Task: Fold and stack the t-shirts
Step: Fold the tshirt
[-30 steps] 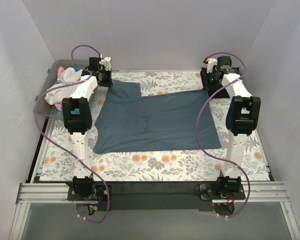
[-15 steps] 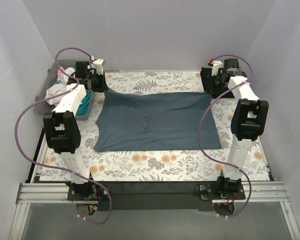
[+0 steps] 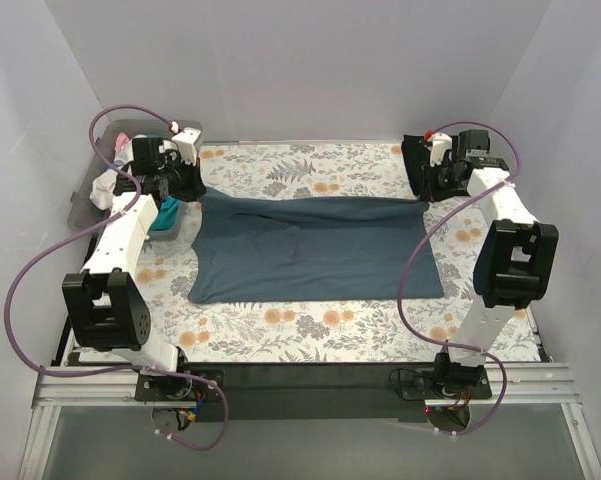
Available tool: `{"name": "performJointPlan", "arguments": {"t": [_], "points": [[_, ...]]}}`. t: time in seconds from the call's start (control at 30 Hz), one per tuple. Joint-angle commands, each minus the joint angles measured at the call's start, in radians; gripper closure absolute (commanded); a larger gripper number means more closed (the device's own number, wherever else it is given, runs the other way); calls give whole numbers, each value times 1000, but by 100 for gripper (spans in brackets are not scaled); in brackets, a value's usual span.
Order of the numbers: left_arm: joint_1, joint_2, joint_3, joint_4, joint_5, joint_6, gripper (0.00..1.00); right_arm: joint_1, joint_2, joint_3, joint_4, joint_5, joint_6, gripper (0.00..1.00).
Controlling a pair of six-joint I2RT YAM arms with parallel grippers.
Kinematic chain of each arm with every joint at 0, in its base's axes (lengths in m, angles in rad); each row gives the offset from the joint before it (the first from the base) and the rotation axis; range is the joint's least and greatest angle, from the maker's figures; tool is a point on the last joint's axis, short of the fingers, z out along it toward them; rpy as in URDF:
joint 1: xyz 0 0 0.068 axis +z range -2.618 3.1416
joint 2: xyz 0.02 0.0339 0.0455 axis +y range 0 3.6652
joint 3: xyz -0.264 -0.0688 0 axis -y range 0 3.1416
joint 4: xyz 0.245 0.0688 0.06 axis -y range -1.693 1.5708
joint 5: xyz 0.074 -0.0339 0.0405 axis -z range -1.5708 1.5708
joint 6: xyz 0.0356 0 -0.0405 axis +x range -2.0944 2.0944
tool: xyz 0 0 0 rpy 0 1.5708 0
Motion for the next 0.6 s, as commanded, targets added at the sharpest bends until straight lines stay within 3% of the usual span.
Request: {"name": "performJointPlan", "arguments": {"t": [0.0, 0.57], "points": [[15, -92, -40, -57, -18, 59, 100, -8, -86, -61, 2, -9, -49, 99], [15, -327, -297, -167, -55, 96, 100, -13, -213, -273, 6, 15, -101, 99]]}}
